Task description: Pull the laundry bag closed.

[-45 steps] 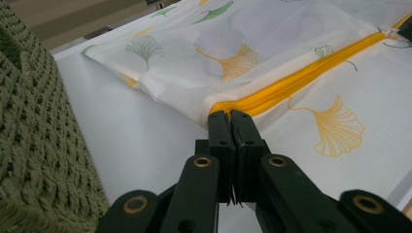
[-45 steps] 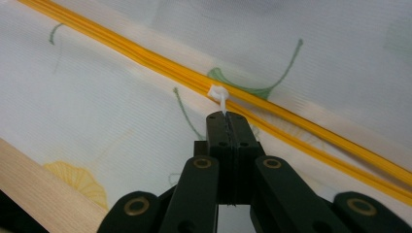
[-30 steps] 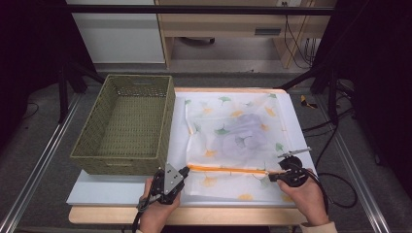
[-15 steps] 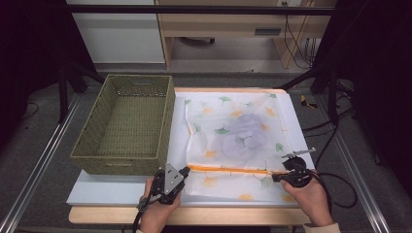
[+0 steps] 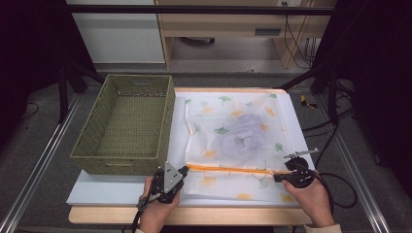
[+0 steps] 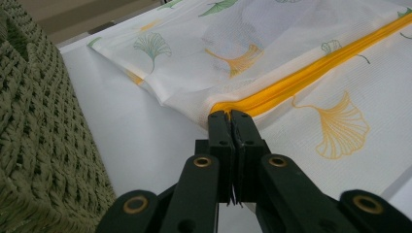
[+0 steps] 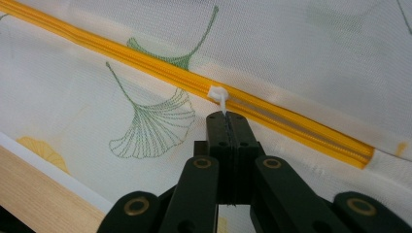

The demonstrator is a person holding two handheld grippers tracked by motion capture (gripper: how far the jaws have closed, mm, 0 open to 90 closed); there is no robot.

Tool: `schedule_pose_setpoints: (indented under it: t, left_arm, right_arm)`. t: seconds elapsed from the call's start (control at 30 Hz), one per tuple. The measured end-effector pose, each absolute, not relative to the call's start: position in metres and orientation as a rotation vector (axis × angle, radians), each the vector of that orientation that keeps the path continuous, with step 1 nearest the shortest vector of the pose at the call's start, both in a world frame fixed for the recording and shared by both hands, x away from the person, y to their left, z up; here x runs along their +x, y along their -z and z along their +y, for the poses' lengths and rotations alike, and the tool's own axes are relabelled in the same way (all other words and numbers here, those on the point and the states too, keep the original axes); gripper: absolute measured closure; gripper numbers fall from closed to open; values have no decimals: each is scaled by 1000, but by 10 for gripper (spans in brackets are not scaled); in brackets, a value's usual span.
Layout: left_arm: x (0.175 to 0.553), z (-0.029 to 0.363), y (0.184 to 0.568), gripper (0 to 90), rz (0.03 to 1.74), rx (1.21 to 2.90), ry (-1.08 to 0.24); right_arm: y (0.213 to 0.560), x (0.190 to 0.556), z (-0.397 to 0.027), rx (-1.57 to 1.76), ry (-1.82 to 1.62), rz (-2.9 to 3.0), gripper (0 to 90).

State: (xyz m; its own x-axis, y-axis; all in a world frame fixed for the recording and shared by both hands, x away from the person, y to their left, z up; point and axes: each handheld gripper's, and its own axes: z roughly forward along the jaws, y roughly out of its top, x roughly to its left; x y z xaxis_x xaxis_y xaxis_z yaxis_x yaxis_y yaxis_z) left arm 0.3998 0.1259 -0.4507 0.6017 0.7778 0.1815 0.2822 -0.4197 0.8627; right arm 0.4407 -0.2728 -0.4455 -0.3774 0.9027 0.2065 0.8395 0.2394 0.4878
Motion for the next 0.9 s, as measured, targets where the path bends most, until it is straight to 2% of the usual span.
schedule_pose_setpoints:
  t: [0.9]
  left_arm:
    - [402,128,450,882,850,1979,-746]
  right_arm:
    - [444,438,-299,1741,-784,2309,900]
